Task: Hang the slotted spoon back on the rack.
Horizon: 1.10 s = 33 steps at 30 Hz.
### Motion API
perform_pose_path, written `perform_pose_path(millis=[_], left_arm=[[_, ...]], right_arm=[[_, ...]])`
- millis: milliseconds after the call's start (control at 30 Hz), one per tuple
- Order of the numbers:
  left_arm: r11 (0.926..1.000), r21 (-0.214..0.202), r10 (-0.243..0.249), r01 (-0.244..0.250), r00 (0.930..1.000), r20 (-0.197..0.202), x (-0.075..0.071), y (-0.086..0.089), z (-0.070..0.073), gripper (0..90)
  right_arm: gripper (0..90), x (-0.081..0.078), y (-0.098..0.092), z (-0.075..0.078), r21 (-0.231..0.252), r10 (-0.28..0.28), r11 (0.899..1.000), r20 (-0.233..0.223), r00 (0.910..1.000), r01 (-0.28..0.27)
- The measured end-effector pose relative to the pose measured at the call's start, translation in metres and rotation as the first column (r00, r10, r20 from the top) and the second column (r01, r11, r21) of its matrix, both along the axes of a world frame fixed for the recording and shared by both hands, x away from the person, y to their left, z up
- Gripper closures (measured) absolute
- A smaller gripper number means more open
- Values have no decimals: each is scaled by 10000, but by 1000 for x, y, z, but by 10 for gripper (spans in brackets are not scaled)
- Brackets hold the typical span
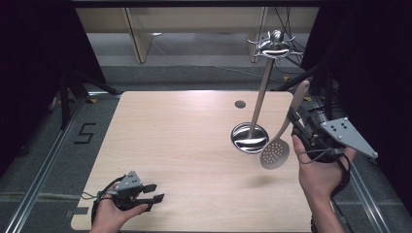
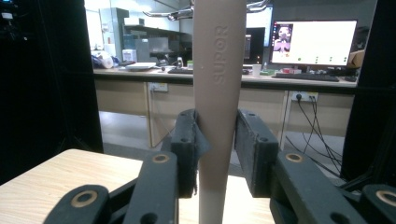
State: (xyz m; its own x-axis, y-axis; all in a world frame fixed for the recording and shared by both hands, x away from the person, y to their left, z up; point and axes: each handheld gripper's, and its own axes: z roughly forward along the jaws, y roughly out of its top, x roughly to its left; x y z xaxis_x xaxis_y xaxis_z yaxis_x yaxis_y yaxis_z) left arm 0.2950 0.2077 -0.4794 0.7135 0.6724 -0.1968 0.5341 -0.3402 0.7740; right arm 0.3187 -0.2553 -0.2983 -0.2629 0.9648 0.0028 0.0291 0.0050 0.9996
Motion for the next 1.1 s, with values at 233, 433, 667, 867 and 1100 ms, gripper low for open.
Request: perform_pose_path(millis=[233, 433, 667, 867, 1100], left_arm=[[10000, -15, -21, 21, 10000, 18, 0, -1, -1, 498], [9999, 78, -71, 71, 10000, 25, 1, 0, -1, 498], [9999, 114, -79, 79, 10000, -5, 1, -1, -1, 499], [9999, 73, -78, 78, 10000, -18, 1, -1, -1, 499], [9999, 151, -60, 60, 10000, -6, 0, -1, -1, 499]], right_arm=[[703, 2, 2, 1, 11, 23, 10000, -30, 10000, -23], [703, 4, 5, 3, 157, -49, 9999, -107, 9999, 50], [703, 8, 6, 5, 90, -100, 9999, 6, 9999, 100], [703, 11, 7, 6, 56, -183, 9998, -23, 9998, 183], [703, 15, 10, 8, 31, -164, 9999, 1, 9999, 164]])
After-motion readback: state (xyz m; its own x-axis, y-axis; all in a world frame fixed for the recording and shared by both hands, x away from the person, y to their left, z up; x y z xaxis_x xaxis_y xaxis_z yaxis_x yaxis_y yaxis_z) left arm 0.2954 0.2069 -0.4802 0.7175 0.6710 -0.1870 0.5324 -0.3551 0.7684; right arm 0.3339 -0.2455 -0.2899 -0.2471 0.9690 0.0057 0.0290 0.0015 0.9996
